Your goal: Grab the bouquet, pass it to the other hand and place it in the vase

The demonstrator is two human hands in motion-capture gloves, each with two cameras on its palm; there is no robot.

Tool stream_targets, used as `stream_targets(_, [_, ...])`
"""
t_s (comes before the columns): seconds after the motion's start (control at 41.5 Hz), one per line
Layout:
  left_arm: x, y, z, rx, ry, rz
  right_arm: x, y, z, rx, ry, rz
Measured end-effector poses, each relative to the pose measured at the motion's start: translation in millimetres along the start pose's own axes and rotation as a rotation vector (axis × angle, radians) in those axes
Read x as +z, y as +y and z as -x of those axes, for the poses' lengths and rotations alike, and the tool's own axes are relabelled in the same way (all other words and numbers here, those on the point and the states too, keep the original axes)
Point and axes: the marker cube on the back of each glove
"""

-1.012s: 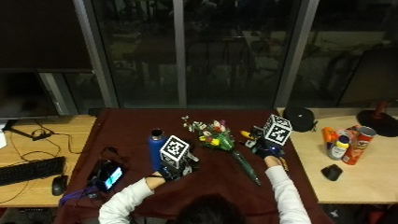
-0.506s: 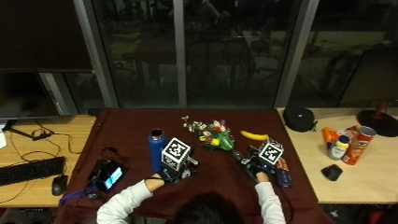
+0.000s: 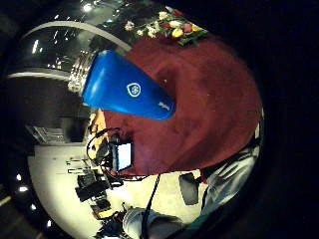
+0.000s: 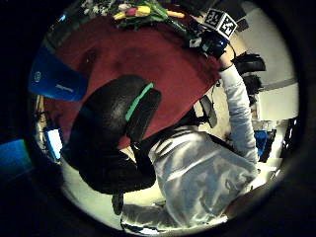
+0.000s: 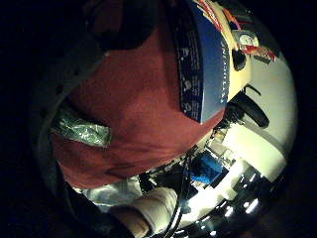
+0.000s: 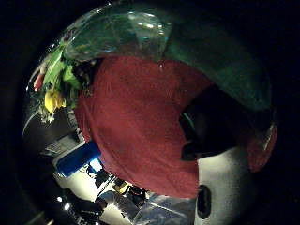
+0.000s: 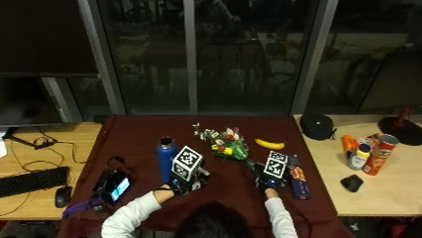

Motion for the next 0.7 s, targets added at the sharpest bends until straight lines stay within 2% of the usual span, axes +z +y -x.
stream_targets(0.048, [2.0,-0.5,0.0,0.0,0.002,0.006,-4.6,-7.7,0.3,-0.009,-0.006,-0.146])
stream_targets(0.096, [3.8,-1.2,0.1,-0.002,0.007,0.008,-5.6,-9.4,0.3,-0.011,-0.014,-0.191])
stream_targets(0.217, [7.6,-1.7,0.2,0.006,0.012,0.041,0.0,-36.1,-0.5,0.017,-0.031,-0.217])
stream_targets(0.361, [12.5,-3.4,2.2,0.004,0.012,0.1,0.8,-37.9,0.8,0.017,-0.032,-0.218])
stream_targets(0.434, [13.1,-4.7,3.7,0.0,0.013,0.109,0.2,-30.9,0.4,0.027,-0.018,-0.2])
stream_targets(0.506, [14.0,-6.7,5.6,-0.006,0.01,0.115,-2.3,-6.6,-1.1,0.046,0.021,-0.134])
stream_targets(0.626, [15.2,-9.9,8.4,-0.02,0.018,0.119,-12.1,4.0,6.2,-0.034,-0.003,-0.254])
stream_targets(0.698, [16.4,-11.4,10.7,-0.023,0.022,0.12,-13.9,8.7,4.0,0.0,-0.013,-0.218])
